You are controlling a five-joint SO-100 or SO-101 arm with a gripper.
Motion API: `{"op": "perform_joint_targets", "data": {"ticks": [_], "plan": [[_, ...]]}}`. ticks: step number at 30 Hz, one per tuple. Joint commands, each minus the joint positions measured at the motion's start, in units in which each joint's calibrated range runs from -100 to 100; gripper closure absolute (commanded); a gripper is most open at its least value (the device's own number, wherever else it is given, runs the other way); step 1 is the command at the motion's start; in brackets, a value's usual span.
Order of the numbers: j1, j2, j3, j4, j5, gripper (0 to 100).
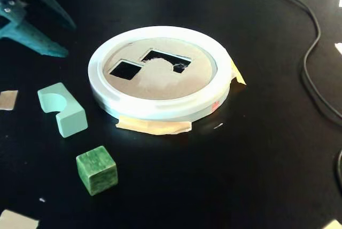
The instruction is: Pick up the U shape block and drop it in corresponding U shaped hole
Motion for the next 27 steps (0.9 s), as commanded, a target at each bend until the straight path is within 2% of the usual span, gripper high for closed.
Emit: {"op": "perform_joint_targets", "data": {"ticks": [1,2,4,13,24,27], "plan": [[-3.11,3.41,-5.23,4.3,-4.69,38],[-3.11,4.22,-5.23,6.21,-5.27,30],[-3.24,4.4,-5.14,7.82,-5.81,26],[-1.74,18.19,-6.05,6.81,-6.06,30],[-1.61,32.61,-8.87,-8.04,-6.06,30],[-1.49,35.03,-9.05,-8.94,-6.06,30]]}}
